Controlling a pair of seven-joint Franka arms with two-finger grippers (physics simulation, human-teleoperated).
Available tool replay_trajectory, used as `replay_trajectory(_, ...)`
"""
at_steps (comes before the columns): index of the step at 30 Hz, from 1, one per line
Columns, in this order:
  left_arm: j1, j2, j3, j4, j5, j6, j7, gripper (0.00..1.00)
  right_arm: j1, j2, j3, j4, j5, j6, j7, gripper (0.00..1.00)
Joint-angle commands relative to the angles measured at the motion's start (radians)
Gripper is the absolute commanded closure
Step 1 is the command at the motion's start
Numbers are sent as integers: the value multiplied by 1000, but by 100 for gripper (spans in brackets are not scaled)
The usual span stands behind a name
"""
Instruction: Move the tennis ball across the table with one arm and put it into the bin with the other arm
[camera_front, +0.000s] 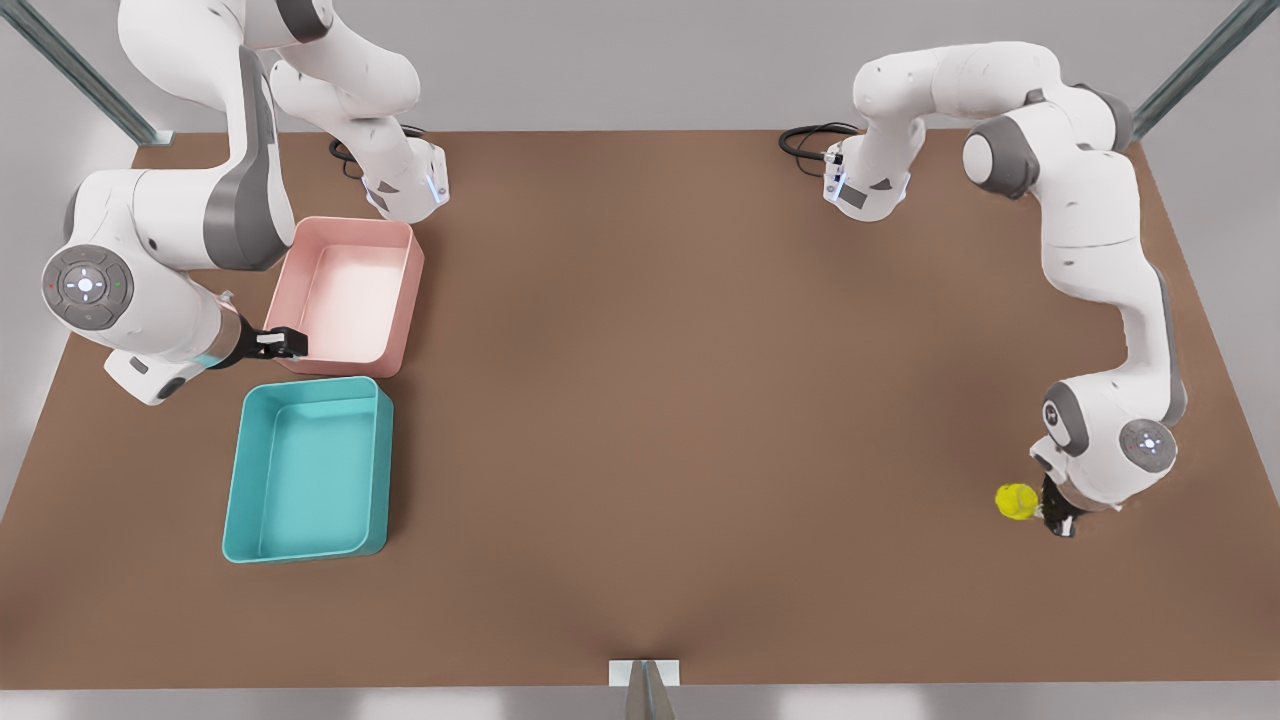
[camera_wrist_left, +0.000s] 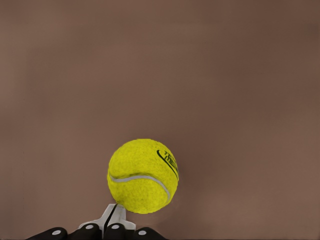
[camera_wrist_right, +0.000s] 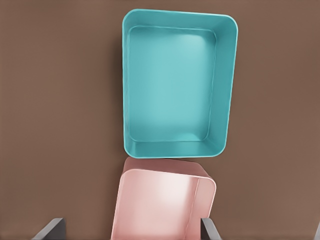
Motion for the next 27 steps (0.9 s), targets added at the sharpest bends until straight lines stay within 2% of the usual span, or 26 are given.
replay_trajectory(1, -78, -43, -126, -7, 36, -265, -1333, 79, 0, -1, 0, 0, 0, 0, 0, 0)
replay_trajectory(2, -78, -43, -156, 10, 32, -291, -1502, 79, 0, -1, 0, 0, 0, 0, 0, 0)
replay_trajectory(9, -84, -106, -156, 1, -4, -348, -1667, 79, 0, -1, 0, 0, 0, 0, 3, 0)
replay_trajectory(11, -127, -218, -155, 4, -4, -510, -1812, 79, 2, 4, 0, 0, 0, 0, 10, 0)
replay_trajectory(12, -141, -288, -149, 4, -2, -597, -1833, 45, 2, 7, 1, 0, 0, 0, 13, 0)
replay_trajectory(13, -158, -342, -143, 2, -2, -709, -1840, 0, 17, 8, 1, 2, 0, 1, 8, 0)
replay_trajectory(14, -213, -452, -34, 4, -55, -788, -1895, 0, 60, 8, 1, 2, -12, 10, 2, 0)
replay_trajectory(15, -265, -524, 47, 36, -123, -898, -2125, 0, 104, 51, 1, 31, 0, 15, 2, 0)
replay_trajectory(16, -250, -532, 46, 116, -131, -995, -2158, 0, 120, 119, 1, 63, 42, 50, 17, 0)
replay_trajectory(18, -244, -534, 38, 119, -136, -1006, -2150, 0, 121, 228, 1, 83, 60, 222, 46, 0)
replay_trajectory(21, -231, -529, 43, 120, -131, -1030, -2035, 0, 156, 332, 3, 91, 123, 384, 229, 0)
replay_trajectory(24, -222, -529, 40, 119, -134, -1044, -2017, 0, 184, 467, 3, 106, 189, 579, 253, 0)
replay_trajectory(27, -221, -524, 40, 119, -131, -1041, -2015, 0, 239, 611, -2, 252, 218, 679, 253, 0)
